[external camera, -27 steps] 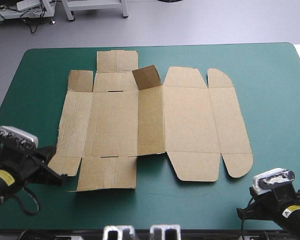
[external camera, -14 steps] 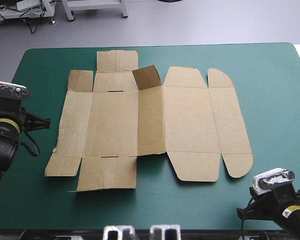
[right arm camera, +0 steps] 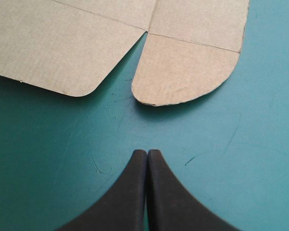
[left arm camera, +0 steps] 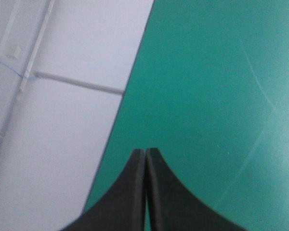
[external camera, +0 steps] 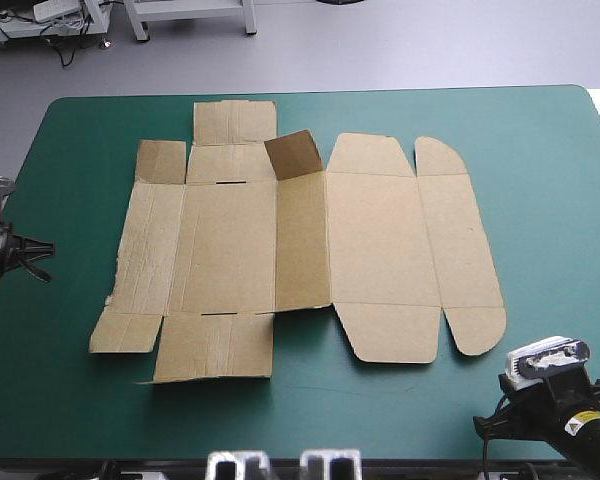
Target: Fold the box
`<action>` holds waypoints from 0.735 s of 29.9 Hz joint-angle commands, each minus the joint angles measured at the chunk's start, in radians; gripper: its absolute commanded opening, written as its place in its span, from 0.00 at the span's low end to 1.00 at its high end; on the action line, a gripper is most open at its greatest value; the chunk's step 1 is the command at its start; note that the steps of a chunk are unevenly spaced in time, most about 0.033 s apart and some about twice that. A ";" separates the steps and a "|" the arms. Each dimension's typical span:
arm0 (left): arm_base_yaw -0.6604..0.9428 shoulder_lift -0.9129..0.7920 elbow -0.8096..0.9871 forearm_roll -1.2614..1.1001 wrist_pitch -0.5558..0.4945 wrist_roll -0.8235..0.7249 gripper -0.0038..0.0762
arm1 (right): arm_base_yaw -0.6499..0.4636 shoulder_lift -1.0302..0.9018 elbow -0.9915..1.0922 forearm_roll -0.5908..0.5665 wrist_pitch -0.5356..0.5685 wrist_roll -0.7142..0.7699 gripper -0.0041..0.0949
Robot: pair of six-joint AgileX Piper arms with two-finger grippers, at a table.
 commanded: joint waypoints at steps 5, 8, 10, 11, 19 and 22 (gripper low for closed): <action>0.367 0.125 -0.033 -0.655 -0.048 0.336 0.04 | 0.003 0.009 -0.022 0.021 -0.047 -0.002 0.02; 0.460 0.175 -0.033 -0.897 -0.006 0.487 0.04 | 0.003 0.009 -0.022 0.021 -0.047 -0.001 0.02; 0.498 0.211 -0.033 -1.050 0.033 0.600 0.04 | 0.003 0.009 -0.022 0.019 -0.047 -0.001 0.02; 0.514 0.230 -0.033 -1.119 0.060 0.657 0.04 | 0.003 0.009 -0.022 0.019 -0.047 0.000 0.02; 0.526 0.384 -0.042 -1.354 0.329 0.918 0.04 | 0.003 0.009 -0.022 0.017 -0.047 0.004 0.02; 0.526 0.409 -0.042 -1.352 0.342 0.940 0.04 | 0.003 0.009 -0.022 0.017 -0.047 0.004 0.02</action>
